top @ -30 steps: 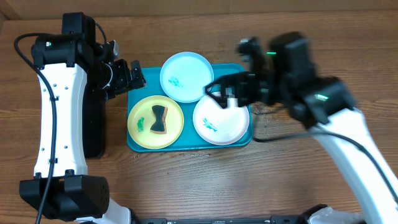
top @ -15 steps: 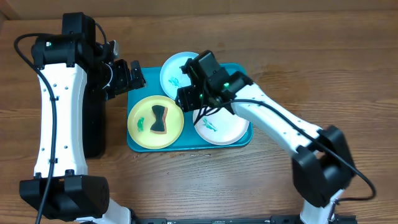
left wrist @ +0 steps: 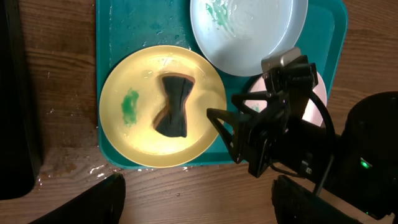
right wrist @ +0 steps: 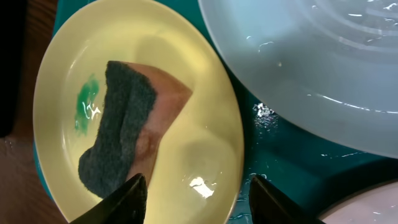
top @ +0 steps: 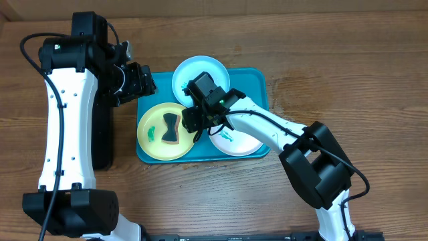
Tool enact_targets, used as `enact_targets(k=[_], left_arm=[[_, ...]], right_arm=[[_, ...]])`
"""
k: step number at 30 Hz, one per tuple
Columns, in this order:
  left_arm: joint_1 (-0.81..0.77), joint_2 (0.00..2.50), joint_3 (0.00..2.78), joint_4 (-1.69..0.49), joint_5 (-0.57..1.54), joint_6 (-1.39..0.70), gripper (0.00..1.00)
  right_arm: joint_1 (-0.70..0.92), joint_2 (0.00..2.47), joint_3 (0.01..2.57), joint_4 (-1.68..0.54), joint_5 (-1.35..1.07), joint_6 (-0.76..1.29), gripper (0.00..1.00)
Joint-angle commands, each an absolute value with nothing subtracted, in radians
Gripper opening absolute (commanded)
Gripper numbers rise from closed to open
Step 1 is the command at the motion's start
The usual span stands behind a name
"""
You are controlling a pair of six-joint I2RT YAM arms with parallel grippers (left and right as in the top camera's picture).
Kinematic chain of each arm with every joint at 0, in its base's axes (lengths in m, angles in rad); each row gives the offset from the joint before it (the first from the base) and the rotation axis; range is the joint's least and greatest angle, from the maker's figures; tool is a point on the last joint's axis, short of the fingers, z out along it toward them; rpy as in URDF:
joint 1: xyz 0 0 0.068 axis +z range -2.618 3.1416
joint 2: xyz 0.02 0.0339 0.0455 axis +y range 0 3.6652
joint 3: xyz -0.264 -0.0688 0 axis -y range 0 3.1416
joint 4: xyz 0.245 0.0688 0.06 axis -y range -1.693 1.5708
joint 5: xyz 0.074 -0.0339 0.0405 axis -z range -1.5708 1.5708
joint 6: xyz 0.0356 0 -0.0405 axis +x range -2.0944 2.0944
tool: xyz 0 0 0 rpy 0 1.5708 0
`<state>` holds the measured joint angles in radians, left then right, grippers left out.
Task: Clean dirty plates on tray and stack at the side
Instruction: 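Reach the right gripper to the yellow plate's right rim and grip it, then lower the left gripper and regrasp the sponge on the yellow plate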
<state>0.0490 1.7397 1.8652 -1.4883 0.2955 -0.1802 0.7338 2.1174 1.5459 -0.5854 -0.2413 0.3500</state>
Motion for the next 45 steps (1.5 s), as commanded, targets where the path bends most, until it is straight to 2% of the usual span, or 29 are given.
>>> enact_targets(k=[1,8,11,14,22,25,33,39,45], left_arm=[[0.043,1.746,1.865,-1.484,0.296,-0.172,0.76],[0.042,1.746,1.865,-1.49,0.297,-0.172,0.75],[0.036,1.746,1.865,-1.496,0.296,-0.171,0.71],[0.029,1.746,1.864,-1.495,0.296,-0.171,0.66],[-0.002,1.746,1.792,-1.468,0.296,-0.152,0.61],[-0.017,1.746,1.732,-1.422,0.296,-0.153,0.58],[-0.021,1.746,1.544,-1.267,0.296,-0.152,0.58],[-0.021,1.746,1.442,-1.155,0.296,-0.129,0.54],[-0.021,1.747,1.344,-1.038,0.289,-0.127,0.51]], right_arm=[[0.733,2.121,1.565,-0.577,-0.201,0.375,0.55],[0.741,2.154,1.564,-0.563,-0.194,0.376,0.55],[0.747,2.171,1.563,-0.568,-0.162,0.407,0.54],[0.747,2.171,1.564,-0.572,-0.146,0.422,0.48],[0.747,2.171,1.563,-0.593,-0.146,0.423,0.3],[0.747,2.171,1.563,-0.604,-0.147,0.424,0.26],[0.747,2.171,1.563,-0.649,-0.157,0.458,0.24],[0.746,2.171,1.564,-0.649,-0.158,0.492,0.14],[0.746,2.171,1.564,-0.66,-0.236,0.498,0.14]])
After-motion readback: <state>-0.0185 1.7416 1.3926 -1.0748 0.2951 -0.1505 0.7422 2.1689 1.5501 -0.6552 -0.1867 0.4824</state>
